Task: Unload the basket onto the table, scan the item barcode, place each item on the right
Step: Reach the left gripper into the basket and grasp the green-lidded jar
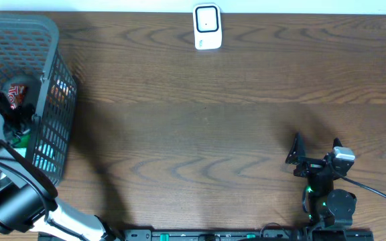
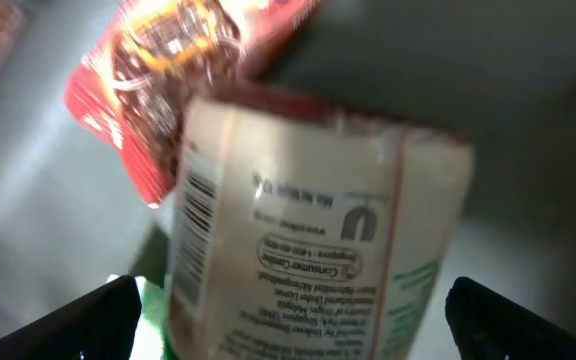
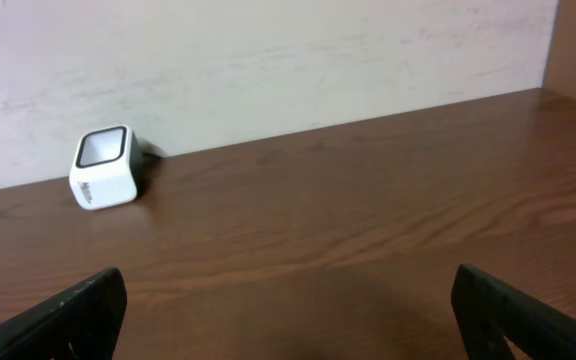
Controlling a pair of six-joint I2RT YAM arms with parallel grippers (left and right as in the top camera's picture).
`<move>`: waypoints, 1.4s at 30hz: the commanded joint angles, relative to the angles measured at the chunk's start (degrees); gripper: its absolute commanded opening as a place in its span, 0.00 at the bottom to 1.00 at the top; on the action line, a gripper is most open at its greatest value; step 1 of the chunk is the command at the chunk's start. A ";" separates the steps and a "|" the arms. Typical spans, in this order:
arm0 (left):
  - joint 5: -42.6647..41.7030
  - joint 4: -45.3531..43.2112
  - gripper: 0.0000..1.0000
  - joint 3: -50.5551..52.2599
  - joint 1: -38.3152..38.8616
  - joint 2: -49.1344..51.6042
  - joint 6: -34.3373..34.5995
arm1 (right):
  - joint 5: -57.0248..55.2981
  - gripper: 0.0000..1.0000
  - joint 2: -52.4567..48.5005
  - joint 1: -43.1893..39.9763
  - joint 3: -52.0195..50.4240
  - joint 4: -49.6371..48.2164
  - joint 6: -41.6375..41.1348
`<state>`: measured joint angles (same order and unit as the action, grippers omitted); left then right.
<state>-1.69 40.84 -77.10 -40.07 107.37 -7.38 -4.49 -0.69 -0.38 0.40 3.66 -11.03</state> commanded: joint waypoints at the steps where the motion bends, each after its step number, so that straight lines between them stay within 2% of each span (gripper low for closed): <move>1: -0.74 -0.76 0.98 1.99 0.07 0.24 0.70 | -0.07 0.99 0.31 0.48 -0.09 0.22 0.83; 7: -1.51 -4.13 0.99 5.49 0.07 0.24 2.27 | -0.07 0.99 0.31 0.48 -0.09 0.22 0.83; 14: -1.53 -4.74 0.75 5.73 0.07 0.24 2.27 | -0.07 0.99 0.31 0.48 -0.09 0.22 0.83; 21: -1.51 -4.46 0.68 4.87 0.07 -1.77 2.29 | -0.07 0.99 0.31 0.48 -0.09 0.22 0.83; 28: -1.53 -4.22 0.67 4.87 0.07 -8.59 2.86 | -0.07 0.99 0.31 0.48 -0.09 0.22 0.83; 36: -1.57 -3.85 0.67 4.87 0.07 -19.52 11.19 | -0.07 0.99 0.31 0.48 -0.09 0.22 0.83; 42: -1.57 -3.98 0.67 4.85 0.07 -27.47 13.22 | -0.07 0.99 0.31 0.48 -0.09 0.22 0.83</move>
<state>-3.05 37.12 -71.55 -40.07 85.08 3.07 -4.51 -0.69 -0.38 0.40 3.66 -11.03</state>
